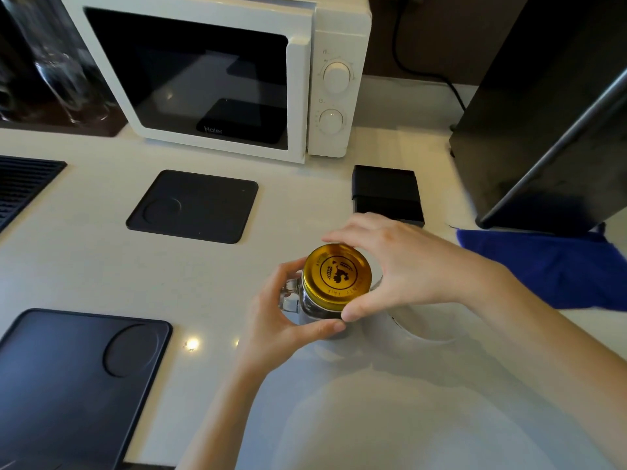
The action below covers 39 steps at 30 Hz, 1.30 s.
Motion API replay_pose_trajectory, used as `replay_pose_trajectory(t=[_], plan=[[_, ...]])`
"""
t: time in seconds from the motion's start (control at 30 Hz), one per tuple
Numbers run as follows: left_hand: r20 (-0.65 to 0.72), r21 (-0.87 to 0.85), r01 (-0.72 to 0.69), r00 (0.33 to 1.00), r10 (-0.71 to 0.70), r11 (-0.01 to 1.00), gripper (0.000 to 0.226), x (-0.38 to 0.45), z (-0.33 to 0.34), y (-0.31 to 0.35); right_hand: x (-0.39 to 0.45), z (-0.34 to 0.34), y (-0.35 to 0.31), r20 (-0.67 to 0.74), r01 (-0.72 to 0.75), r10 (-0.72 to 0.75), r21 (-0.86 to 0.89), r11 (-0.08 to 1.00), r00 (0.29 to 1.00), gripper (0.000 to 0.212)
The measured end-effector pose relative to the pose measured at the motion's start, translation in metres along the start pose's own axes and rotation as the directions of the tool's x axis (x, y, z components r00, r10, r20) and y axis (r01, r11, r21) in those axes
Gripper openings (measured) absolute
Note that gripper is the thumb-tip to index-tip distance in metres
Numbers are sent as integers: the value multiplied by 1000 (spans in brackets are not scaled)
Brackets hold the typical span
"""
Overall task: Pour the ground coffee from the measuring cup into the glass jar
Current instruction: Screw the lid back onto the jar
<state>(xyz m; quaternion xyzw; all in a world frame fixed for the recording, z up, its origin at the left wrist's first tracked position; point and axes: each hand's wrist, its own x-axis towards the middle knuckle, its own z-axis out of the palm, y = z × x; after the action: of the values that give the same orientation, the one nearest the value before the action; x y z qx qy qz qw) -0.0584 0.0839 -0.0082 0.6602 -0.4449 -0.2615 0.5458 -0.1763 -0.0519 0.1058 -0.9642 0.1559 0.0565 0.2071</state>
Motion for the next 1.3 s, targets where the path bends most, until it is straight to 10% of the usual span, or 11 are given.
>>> replay_pose_trajectory(t=[0.37,1.3], plan=[[-119,66,10,993,-2,998,72,4,2,-6,0,26,1,-304,-41,68,95,995,950,74],[-66,77,82,995,-77,994,77,118,-12,-18,96,-6,57,-346,-9,116,296,955,931,67]])
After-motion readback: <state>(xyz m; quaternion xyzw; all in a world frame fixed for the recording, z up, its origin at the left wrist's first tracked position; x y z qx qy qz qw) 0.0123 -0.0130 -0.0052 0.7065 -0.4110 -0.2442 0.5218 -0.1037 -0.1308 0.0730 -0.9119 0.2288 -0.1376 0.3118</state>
